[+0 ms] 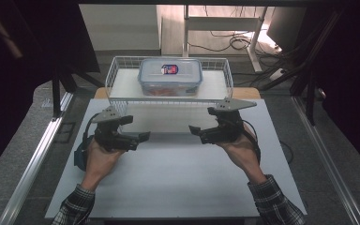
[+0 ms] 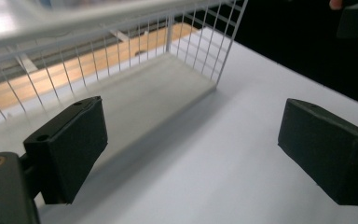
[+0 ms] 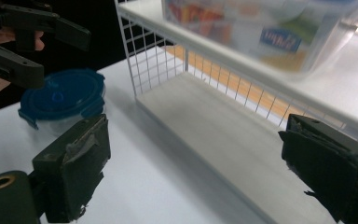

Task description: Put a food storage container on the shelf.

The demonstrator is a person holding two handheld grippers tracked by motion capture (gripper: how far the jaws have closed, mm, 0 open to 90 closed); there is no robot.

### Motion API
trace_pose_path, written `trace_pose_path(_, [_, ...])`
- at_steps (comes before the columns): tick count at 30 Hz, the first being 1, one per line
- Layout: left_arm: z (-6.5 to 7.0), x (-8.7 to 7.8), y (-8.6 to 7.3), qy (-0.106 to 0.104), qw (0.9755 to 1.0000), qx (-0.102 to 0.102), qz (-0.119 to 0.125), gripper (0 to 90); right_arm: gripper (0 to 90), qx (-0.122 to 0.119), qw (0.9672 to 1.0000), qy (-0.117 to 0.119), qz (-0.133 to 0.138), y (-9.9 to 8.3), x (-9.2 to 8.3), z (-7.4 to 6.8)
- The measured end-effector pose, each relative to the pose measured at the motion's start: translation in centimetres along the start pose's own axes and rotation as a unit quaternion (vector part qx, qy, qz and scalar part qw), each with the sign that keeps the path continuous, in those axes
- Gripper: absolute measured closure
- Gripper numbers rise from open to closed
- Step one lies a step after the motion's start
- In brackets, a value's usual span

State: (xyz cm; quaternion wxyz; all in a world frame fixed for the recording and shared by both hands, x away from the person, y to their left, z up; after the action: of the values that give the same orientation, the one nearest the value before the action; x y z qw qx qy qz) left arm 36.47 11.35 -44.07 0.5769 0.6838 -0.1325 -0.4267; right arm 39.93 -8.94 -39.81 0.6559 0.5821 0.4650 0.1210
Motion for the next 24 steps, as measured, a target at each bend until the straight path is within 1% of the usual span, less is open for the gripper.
trace_pose_path(1, [0.0, 0.0, 0.0, 0.000, 1.0000, 0.000, 0.000, 7.3, 7.2, 0.000, 1.0000, 0.000, 0.000, 0.0, 0.0, 0.0])
trace_pose_path(2, [0.4, 0.1, -1.0, 0.001, 1.0000, 0.004, -0.007, 7.3, 6.7, -0.003, 1.0000, -0.001, -0.006, -0.9, 0.0, -0.1])
trace_pose_path(3, [0.4, 0.1, -1.0, 0.001, 1.0000, 0.004, -0.007, 7.2, 6.7, -0.003, 1.0000, -0.001, -0.006, -0.9, 0.0, -0.1])
trace_pose_path(4, [0.6, 0.1, -1.6, 0.001, 0.9999, 0.006, -0.011, 7.2, 6.2, -0.002, 1.0000, -0.002, -0.008, -1.4, 0.0, -0.1])
trace_pose_path(5, [0.8, 0.1, -1.9, 0.003, 0.9999, 0.006, -0.012, 6.8, 5.4, -0.003, 0.9999, -0.003, -0.014, -2.3, 0.1, -0.2])
trace_pose_path(6, [1.0, 0.1, -2.3, 0.004, 0.9999, 0.008, -0.013, 6.8, 5.4, -0.003, 0.9999, -0.003, -0.014, -2.3, 0.1, -0.2])
trace_pose_path(7, [1.3, 0.1, -2.8, 0.002, 0.9998, 0.010, -0.017, 6.7, 5.1, -0.004, 0.9999, -0.004, -0.016, -2.8, 0.0, -0.1])
trace_pose_path(9, [1.7, 0.0, -3.4, -0.001, 0.9998, 0.009, -0.017, 6.4, 4.2, 0.005, 0.9998, -0.001, -0.018, -4.0, 0.0, -0.1])
trace_pose_path(10, [2.0, 0.0, -3.8, -0.003, 0.9998, 0.009, -0.017, 6.4, 4.2, 0.005, 0.9998, -0.001, -0.018, -4.0, 0.0, -0.1])
trace_pose_path(11, [2.3, 0.0, -4.1, -0.007, 0.9998, 0.007, -0.017, 6.1, 3.6, 0.006, 0.9998, -0.001, -0.020, -4.8, -0.1, -0.1])
trace_pose_path(12, [2.8, 0.1, -4.8, -0.012, 0.9998, 0.006, -0.017, 6.1, 3.5, 0.005, 0.9998, -0.002, -0.019, -5.1, -0.1, -0.1])
trace_pose_path(13, [3.1, 0.1, -5.1, -0.013, 0.9998, 0.006, -0.016, 6.1, 3.4, 0.006, 0.9998, -0.002, -0.018, -5.4, -0.1, -0.1])
trace_pose_path(14, [3.1, 0.1, -5.1, -0.013, 0.9998, 0.006, -0.016, 6.1, 3.2, 0.006, 0.9998, -0.001, -0.020, -5.8, -0.1, -0.2])
trace_pose_path(15, [3.6, 0.2, -5.8, -0.017, 0.9996, 0.005, -0.021, 6.1, 2.9, 0.004, 0.9997, 0.000, -0.024, -6.1, -0.1, -0.2])
trace_pose_path(16, [3.6, 0.2, -5.8, -0.017, 0.9996, 0.005, -0.021, 6.0, 2.9, 0.004, 0.9997, 0.000, -0.024, -6.1, -0.1, -0.2])
trace_pose_path(17, [3.9, 0.3, -6.2, -0.014, 0.9996, 0.009, -0.021, 6.1, 2.8, 0.002, 0.9997, -0.002, -0.025, -6.8, -0.1, -0.4])
trace_pose_path(18, [4.1, 0.3, -6.4, -0.012, 0.9997, 0.010, -0.020, 6.1, 2.8, 0.002, 0.9997, -0.002, -0.025, -6.8, -0.1, -0.4])
trace_pose_path(20, [4.6, 0.4, -7.1, -0.010, 0.9997, 0.015, -0.019, 6.1, 2.7, 0.002, 0.9997, 0.000, -0.026, -7.4, -0.2, -0.6])
trace_pose_path(24, [5.3, 0.6, -8.4, -0.007, 0.9998, 0.011, -0.013, 6.1, 2.8, 0.001, 0.9997, 0.004, -0.024, -8.7, -0.4, -1.1])
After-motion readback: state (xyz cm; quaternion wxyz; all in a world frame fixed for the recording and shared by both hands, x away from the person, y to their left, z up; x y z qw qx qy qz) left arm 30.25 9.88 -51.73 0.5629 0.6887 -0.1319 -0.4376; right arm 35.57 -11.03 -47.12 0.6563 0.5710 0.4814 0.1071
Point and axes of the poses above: each handheld gripper's, and its own axes: x roughly forward along the jaws, y roughly out of its top, z roughly to its right, the point moved 10 cm from there along x, roughly forward along the jaws, and after that the axes turned 8 degrees about x, right-handed, at the moved point
